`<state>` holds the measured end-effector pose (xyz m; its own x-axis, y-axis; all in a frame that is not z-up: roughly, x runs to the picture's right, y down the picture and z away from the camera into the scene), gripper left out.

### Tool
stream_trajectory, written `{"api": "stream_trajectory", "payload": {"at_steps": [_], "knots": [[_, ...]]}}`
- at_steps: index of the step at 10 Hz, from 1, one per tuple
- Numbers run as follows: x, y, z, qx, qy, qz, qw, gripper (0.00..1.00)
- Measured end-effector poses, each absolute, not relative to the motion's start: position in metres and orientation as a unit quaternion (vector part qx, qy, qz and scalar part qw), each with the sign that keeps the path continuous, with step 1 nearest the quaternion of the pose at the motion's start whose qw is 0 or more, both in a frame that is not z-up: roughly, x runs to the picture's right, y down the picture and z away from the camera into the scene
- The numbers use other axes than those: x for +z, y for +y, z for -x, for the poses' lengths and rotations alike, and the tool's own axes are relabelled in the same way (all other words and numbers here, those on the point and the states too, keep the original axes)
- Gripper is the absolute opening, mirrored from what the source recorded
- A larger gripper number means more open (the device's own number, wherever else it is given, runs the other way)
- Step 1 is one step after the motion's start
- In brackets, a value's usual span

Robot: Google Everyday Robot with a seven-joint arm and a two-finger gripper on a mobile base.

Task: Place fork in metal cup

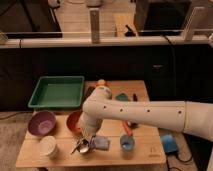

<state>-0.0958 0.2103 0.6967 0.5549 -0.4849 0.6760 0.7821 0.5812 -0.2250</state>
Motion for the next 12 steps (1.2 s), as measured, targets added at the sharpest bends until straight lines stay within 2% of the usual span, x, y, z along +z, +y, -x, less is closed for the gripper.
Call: {"api": "stream_trajectory", "payload": {"at_steps": [4,7,12], "knots": [[0.720,0.229,0.110,-0.382,-0.294,0.276,0.832,0.02],[0.722,0.245,0.117,-0.396,-0.280,0.292,0.824,0.02],[0.721,0.249,0.116,-0.406,-0.269,0.307,0.818,0.02]]}}
